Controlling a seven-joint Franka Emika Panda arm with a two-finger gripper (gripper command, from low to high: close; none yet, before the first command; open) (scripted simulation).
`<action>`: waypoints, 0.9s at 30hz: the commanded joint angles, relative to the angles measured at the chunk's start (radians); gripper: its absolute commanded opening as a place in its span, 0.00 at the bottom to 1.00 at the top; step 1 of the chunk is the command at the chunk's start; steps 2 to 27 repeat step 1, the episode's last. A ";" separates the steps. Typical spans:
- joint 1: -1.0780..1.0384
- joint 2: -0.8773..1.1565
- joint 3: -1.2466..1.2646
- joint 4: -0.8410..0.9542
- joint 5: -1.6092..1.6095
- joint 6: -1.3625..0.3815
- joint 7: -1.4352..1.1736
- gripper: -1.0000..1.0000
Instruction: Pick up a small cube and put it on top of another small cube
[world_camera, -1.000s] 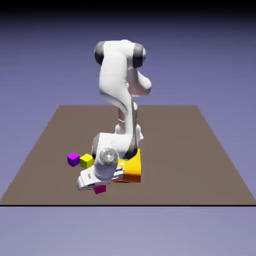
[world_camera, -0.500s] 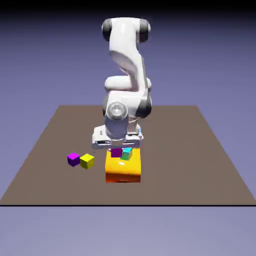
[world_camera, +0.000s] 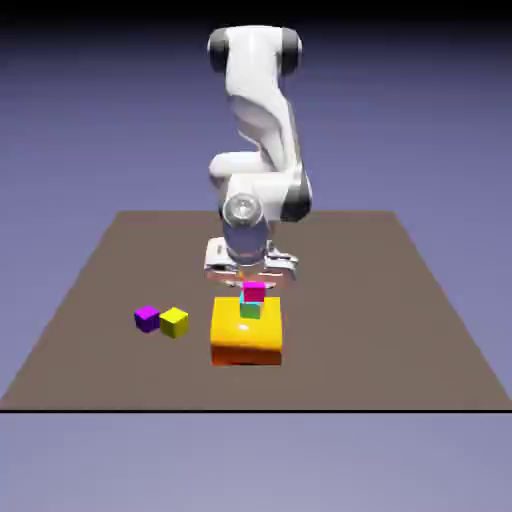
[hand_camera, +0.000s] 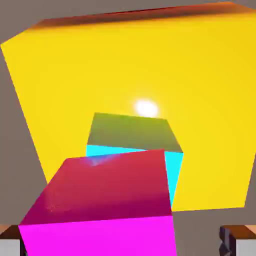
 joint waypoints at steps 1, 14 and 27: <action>0.000 -0.003 0.000 0.008 0.000 -0.011 0.000 1.00; 0.000 -0.003 0.000 0.008 0.000 -0.011 0.000 1.00; 0.000 -0.003 0.000 0.008 0.000 -0.011 0.000 1.00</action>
